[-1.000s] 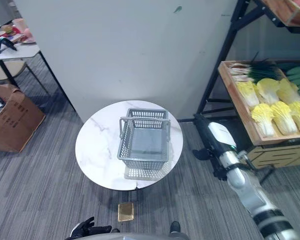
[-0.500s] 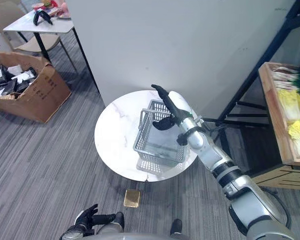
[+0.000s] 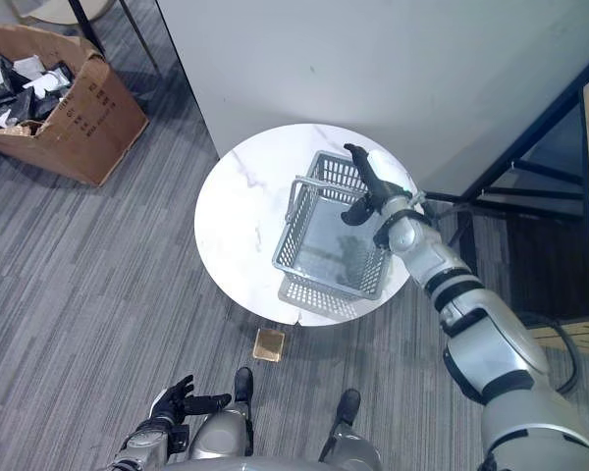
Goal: Get the vegetables into the basket
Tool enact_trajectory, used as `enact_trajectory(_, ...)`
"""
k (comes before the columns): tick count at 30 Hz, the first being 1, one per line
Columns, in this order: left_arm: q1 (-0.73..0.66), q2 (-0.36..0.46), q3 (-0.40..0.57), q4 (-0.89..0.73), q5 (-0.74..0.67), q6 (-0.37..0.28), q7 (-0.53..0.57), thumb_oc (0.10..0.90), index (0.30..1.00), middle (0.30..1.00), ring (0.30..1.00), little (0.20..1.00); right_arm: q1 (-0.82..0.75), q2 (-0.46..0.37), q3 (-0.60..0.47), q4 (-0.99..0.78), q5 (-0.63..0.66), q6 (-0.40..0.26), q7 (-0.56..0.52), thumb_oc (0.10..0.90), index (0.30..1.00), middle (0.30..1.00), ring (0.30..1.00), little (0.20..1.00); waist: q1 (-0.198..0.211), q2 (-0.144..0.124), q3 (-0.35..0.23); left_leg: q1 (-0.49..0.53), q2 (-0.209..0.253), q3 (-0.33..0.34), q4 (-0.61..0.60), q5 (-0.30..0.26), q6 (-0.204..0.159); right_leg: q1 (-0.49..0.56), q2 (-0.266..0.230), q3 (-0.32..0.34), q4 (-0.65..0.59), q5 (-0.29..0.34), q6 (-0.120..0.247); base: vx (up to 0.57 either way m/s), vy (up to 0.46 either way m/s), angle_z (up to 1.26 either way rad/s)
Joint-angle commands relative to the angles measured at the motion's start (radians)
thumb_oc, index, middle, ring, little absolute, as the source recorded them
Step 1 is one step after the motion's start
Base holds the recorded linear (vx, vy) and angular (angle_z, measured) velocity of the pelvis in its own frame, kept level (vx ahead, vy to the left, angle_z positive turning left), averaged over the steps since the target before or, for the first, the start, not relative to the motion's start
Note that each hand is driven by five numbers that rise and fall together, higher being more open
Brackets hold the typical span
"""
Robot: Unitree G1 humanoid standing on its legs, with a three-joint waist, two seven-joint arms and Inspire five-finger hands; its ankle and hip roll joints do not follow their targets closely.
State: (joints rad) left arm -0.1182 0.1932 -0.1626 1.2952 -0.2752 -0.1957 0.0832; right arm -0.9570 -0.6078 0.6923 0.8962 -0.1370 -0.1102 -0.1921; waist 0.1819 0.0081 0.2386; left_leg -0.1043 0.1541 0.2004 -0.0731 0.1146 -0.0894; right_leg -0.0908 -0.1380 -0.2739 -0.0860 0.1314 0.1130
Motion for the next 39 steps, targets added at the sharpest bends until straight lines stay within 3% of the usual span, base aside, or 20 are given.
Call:
enact_trajectory(1,0.047,0.061,-0.099,0.083,0.015,0.017,0.022,0.9,1.0,1.0,1.0,1.0,-0.206,-0.069,0.093,0.001,-0.085,-0.059,-0.027,0.9,1.0,1.0,1.0,1.0,0.031,-0.047,-0.012,-0.003,0.007,0.003,-0.014,0.006,-0.047,-0.024,-0.062,0.054,0.019,0.039,0.059,-0.01,0.009,0.03)
enact_trajectory(5,0.034,0.061,-0.116,0.064,0.001,0.009,0.023,0.9,1.0,1.0,1.0,1.0,-0.218,-0.073,0.139,0.099,-0.132,-0.052,-0.016,0.9,1.0,1.0,1.0,1.0,0.033,-0.041,-0.001,-0.017,0.004,-0.006,-0.014,0.01,-0.047,-0.036,-0.065,0.054,0.022,0.039,0.059,0.0,0.005,0.04)
enact_trajectory(14,0.029,0.045,-0.128,0.051,-0.007,0.009,0.017,0.9,1.0,1.0,1.0,1.0,-0.178,-0.077,0.098,0.188,-0.134,-0.039,-0.028,0.9,1.0,1.0,1.0,1.0,0.024,-0.036,0.013,-0.018,0.0,-0.004,-0.014,0.006,-0.043,-0.047,-0.068,0.061,0.027,0.038,0.057,0.0,0.002,0.01)
enact_trajectory(15,0.028,0.044,-0.122,0.052,-0.009,0.01,0.019,0.9,1.0,1.0,1.0,1.0,-0.163,-0.085,0.074,0.192,-0.124,-0.039,-0.041,0.422,0.33,0.33,0.33,0.33,0.02,-0.037,0.014,-0.016,0.0,0.0,-0.014,0.004,-0.043,-0.051,-0.067,0.066,0.029,0.037,0.057,0.0,0.011,-0.03)
enact_trajectory(16,0.028,0.044,-0.123,0.052,-0.009,0.01,0.019,0.9,1.0,1.0,1.0,1.0,-0.163,-0.085,0.074,0.192,-0.124,-0.039,-0.041,0.4,0.3,0.3,0.3,0.3,0.02,-0.037,0.014,-0.015,0.0,0.001,-0.014,0.004,-0.043,-0.051,-0.067,0.066,0.029,0.037,0.057,0.0,0.01,-0.03)
enact_trajectory(27,0.016,0.037,-0.131,0.043,0.02,0.015,0.034,0.9,1.0,1.0,1.0,1.0,-0.12,-0.04,0.051,0.059,-0.124,-0.04,-0.057,0.4,0.3,0.3,0.3,0.3,0.007,-0.039,0.009,0.012,0.0,0.022,-0.014,-0.01,-0.04,-0.042,-0.064,0.08,0.022,0.036,0.056,0.01,0.001,-0.06)
enact_trajectory(33,0.016,0.033,-0.123,0.049,0.031,0.024,0.048,0.9,1.0,1.0,1.0,1.0,-0.069,0.062,-0.064,-0.035,0.051,-0.058,-0.068,0.4,0.3,0.3,0.3,0.3,0.008,-0.038,-0.004,0.035,-0.003,0.028,-0.014,-0.021,-0.036,-0.022,-0.068,0.077,0.018,0.035,0.056,0.0,0.0,-0.01)
enact_trajectory(39,0.027,0.032,-0.121,0.056,0.055,0.031,0.047,0.9,1.0,1.0,1.0,1.0,-0.032,0.109,-0.097,0.031,0.104,-0.055,-0.051,0.4,0.3,0.3,0.3,0.3,0.018,-0.041,-0.018,0.054,-0.008,0.026,-0.014,-0.03,-0.033,0.003,-0.07,0.068,0.013,0.034,0.057,0.0,0.0,0.0)
